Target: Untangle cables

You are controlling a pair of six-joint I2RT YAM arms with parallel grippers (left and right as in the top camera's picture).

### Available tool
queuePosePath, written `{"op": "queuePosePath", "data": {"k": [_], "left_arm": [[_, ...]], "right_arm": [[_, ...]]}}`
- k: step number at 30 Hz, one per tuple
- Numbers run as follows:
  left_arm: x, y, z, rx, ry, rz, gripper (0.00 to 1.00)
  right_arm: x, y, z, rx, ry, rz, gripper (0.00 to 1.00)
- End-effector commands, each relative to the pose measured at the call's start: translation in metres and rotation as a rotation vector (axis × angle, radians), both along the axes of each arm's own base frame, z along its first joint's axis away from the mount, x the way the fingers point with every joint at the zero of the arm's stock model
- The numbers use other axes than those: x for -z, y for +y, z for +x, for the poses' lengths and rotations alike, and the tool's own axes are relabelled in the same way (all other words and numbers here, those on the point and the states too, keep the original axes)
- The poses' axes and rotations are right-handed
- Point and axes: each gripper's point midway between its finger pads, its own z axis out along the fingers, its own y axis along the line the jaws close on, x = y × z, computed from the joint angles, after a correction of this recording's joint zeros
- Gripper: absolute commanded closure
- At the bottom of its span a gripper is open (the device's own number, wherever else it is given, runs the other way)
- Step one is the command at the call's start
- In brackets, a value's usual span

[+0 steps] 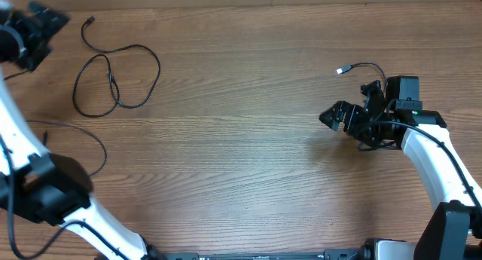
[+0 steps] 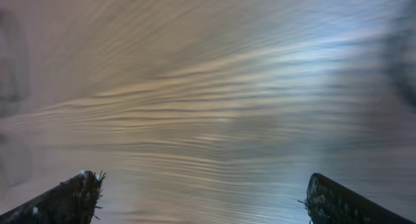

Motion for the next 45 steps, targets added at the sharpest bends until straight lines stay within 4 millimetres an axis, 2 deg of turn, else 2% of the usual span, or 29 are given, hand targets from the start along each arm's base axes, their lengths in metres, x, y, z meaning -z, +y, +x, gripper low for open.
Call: {"op": "queuePosePath", "data": {"k": [1,3,4,6,7,8,9,10,11,13,14,15,16,17,18,20,21,22,23,25,28,29,32,35,37,41,43,45], "left_arm": [[-0.038,-0.091,-0.003,0.259,-0.106,0.142,0.00],[-0.033,-0.125,-0.003,0.314,-0.078,0.181,0.00],[-0.027,-0.154,-0.004,0.367,-0.053,0.200,0.01],[-0.017,-0.207,-0.009,0.473,-0.023,0.215,0.00],[-0.014,-0.233,-0.013,0.527,-0.020,0.228,0.00],[-0.013,-0.250,-0.015,0.560,-0.021,0.241,0.00],[-0.012,-0.273,-0.019,0.600,-0.026,0.267,0.00],[-0.011,-0.286,-0.022,0.624,-0.031,0.281,0.00],[-0.010,-0.308,-0.027,0.660,-0.038,0.306,0.00],[-0.008,-0.348,-0.037,0.736,-0.063,0.335,0.00],[-0.006,-0.378,-0.045,0.797,-0.085,0.343,0.01],[-0.001,-0.395,-0.050,0.830,-0.087,0.349,0.00],[0.007,-0.421,-0.058,0.886,-0.093,0.352,0.00],[0.011,-0.432,-0.062,0.912,-0.094,0.353,0.00],[0.025,-0.460,-0.071,0.974,-0.089,0.354,0.00],[0.055,-0.503,-0.082,1.036,-0.061,0.338,0.00],[0.071,-0.524,-0.085,1.058,-0.051,0.329,0.06],[0.080,-0.537,-0.087,1.077,-0.055,0.331,0.09],[0.103,-0.559,-0.089,1.104,-0.057,0.352,0.11],[0.134,-0.582,-0.090,1.116,-0.062,0.407,0.11],[0.187,-0.616,-0.090,1.103,-0.095,0.538,0.02],[0.205,-0.631,-0.093,1.116,-0.118,0.565,0.00],[0.243,-0.670,-0.108,1.188,-0.204,0.601,0.00],[0.253,-0.688,-0.116,1.175,-0.225,0.571,0.04],[0.260,-0.698,-0.112,1.088,-0.217,0.529,0.05],[0.271,-0.710,-0.101,0.972,-0.272,0.550,0.16],[0.284,-0.706,-0.094,0.918,-0.283,0.616,0.18],[0.301,-0.696,-0.090,0.877,-0.269,0.687,0.15]], "right_arm": [[-0.030,0.031,-0.003,-0.074,-0.031,0.216,0.00],[-0.038,0.028,-0.005,-0.080,-0.031,0.188,0.00],[-0.045,0.018,-0.009,-0.081,-0.032,0.112,0.00],[-0.056,-0.019,-0.019,0.021,0.014,-0.117,0.00],[-0.068,-0.041,-0.027,0.114,0.033,-0.226,0.00],[-0.075,-0.050,-0.030,0.157,0.037,-0.262,0.00],[-0.091,-0.065,-0.039,0.245,0.037,-0.320,0.00],[-0.098,-0.071,-0.044,0.284,0.035,-0.338,0.00],[-0.112,-0.083,-0.055,0.374,0.031,-0.372,0.00],[-0.130,-0.095,-0.072,0.481,-0.003,-0.394,0.00],[-0.139,-0.098,-0.083,0.520,-0.025,-0.395,0.00],[-0.145,-0.098,-0.089,0.535,-0.041,-0.390,0.00],[-0.153,-0.098,-0.098,0.565,-0.068,-0.381,0.00],[-0.158,-0.100,-0.103,0.595,-0.086,-0.374,0.00],[-0.168,-0.104,-0.112,0.658,-0.119,-0.365,0.00],[-0.184,-0.114,-0.127,0.763,-0.186,-0.367,0.00],[-0.191,-0.118,-0.134,0.815,-0.218,-0.364,0.00],[-0.194,-0.119,-0.137,0.831,-0.236,-0.359,0.00],[-0.199,-0.118,-0.143,0.836,-0.264,-0.353,0.00],[-0.198,-0.116,-0.149,0.835,-0.261,-0.353,0.00],[-0.185,-0.114,-0.162,0.822,-0.187,-0.369,0.00],[-0.181,-0.113,-0.166,0.817,-0.164,-0.375,0.00],[-0.175,-0.112,-0.173,0.810,-0.127,-0.382,0.00],[-0.173,-0.109,-0.175,0.801,-0.110,-0.376,0.00],[-0.171,-0.108,-0.177,0.795,-0.099,-0.372,0.00],[-0.168,-0.106,-0.181,0.787,-0.079,-0.370,0.00],[-0.165,-0.105,-0.185,0.782,-0.058,-0.375,0.00],[-0.162,-0.104,-0.189,0.778,-0.037,-0.380,0.00]]}}
